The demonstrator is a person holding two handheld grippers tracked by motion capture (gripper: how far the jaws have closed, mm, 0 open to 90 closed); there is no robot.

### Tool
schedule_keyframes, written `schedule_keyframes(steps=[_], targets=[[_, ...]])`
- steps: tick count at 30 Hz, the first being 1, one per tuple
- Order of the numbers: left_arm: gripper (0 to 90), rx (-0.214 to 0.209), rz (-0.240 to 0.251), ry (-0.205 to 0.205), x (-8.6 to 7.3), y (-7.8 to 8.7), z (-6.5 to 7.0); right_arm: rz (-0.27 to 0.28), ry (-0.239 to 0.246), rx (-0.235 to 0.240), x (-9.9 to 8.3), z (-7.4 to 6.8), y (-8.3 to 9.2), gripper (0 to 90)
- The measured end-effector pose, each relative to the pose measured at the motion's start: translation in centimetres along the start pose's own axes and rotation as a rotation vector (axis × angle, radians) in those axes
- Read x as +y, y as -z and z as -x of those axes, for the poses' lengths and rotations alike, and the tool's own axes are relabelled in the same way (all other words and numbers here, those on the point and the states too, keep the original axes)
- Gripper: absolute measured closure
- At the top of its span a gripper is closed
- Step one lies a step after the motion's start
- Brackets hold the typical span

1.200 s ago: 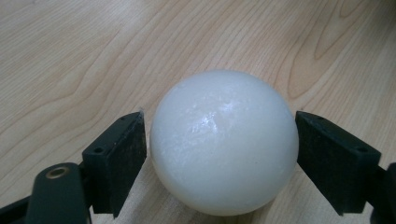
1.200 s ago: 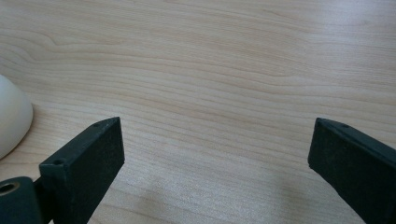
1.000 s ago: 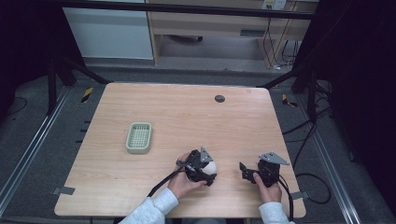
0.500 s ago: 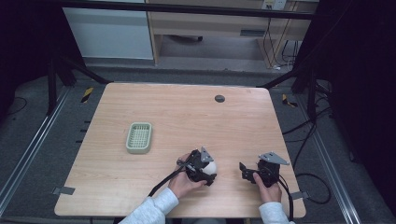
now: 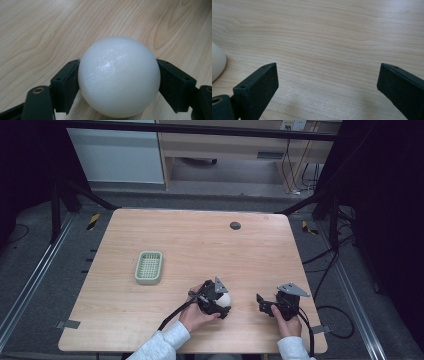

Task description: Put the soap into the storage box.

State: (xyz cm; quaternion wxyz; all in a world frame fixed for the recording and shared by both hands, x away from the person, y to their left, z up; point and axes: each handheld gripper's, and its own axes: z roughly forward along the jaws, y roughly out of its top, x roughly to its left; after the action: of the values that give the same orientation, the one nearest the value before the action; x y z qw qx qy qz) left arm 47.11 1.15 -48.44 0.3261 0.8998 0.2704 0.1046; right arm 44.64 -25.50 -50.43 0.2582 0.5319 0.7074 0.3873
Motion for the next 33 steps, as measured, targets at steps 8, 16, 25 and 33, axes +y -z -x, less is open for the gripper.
schedule_keyframes(steps=[8,16,25,33], targets=[[23.5,0.007,0.025,0.003,0.0,1.5,-0.5,0.001,-0.001,0.000,0.0,0.0,0.0,4.0],[23.5,0.018,0.036,0.004,-0.2,2.7,-1.0,0.001,-0.003,0.001,0.0,0.0,0.0,4.0],[23.5,0.022,0.043,0.010,-0.5,3.8,-1.4,0.001,-0.003,0.002,0.0,0.0,0.0,4.0],[23.6,0.031,0.043,0.006,-0.7,4.7,-1.8,0.001,-0.002,0.001,0.0,0.0,0.0,4.0]])
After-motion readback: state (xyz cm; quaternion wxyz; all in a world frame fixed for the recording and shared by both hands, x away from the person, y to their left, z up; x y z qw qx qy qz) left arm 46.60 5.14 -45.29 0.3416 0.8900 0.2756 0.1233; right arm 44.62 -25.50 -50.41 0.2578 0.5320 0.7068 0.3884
